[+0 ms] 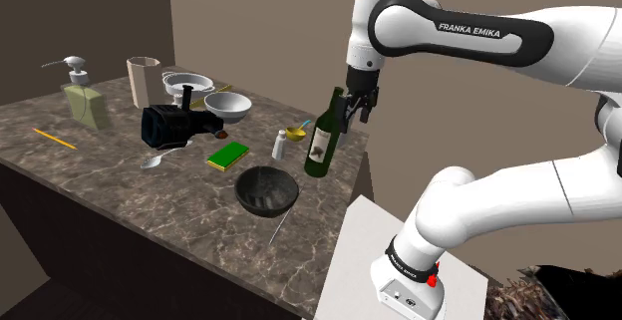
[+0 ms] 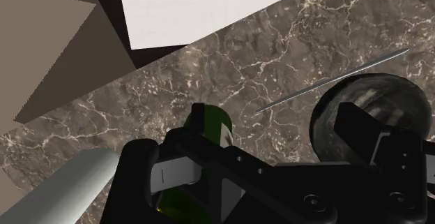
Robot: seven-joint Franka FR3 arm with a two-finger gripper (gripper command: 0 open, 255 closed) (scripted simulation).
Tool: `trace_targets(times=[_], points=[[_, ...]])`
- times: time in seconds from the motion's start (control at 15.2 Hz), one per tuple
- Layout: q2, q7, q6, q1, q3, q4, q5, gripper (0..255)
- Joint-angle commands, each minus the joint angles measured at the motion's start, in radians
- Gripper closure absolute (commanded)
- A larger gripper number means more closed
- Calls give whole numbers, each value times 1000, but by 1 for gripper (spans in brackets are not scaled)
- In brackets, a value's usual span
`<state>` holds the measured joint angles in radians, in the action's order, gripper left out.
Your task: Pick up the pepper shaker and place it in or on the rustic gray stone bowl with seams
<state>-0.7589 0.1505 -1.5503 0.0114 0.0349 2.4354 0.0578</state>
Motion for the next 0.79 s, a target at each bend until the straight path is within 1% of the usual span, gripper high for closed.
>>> trace_targets(times=[0.0, 0.4, 0.73], points=[[0, 0, 0, 0, 0, 0, 0, 0], [157, -39, -239, -6, -41, 23, 2, 0], [317, -76, -423, -5, -73, 0, -9, 0]])
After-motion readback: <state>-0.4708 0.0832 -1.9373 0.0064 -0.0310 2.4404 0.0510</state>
